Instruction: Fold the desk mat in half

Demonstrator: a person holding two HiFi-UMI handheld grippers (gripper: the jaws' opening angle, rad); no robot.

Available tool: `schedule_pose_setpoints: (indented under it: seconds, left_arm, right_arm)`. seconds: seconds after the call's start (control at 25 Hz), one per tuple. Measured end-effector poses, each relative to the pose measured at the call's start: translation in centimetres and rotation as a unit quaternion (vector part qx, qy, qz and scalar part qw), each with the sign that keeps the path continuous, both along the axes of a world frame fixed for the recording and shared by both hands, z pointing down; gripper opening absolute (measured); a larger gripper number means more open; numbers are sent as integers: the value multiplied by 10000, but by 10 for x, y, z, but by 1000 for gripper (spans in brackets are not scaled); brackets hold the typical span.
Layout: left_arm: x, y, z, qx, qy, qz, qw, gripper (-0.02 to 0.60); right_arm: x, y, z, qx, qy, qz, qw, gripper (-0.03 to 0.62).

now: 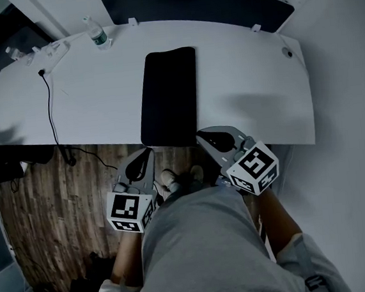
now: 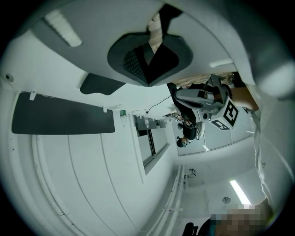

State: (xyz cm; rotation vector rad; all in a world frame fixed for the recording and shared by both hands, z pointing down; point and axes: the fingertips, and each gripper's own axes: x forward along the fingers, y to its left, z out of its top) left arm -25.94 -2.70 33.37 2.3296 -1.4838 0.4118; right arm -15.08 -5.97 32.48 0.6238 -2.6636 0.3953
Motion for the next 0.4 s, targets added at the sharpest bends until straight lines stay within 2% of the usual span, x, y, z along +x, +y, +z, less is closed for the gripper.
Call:
schedule_pose_setpoints:
  seconds: [0.4]
  left_arm:
    - [-3, 1, -4, 52, 18, -55, 10000, 18]
  right_arm:
    - [-1, 0, -3, 33, -23, -42, 10000, 5]
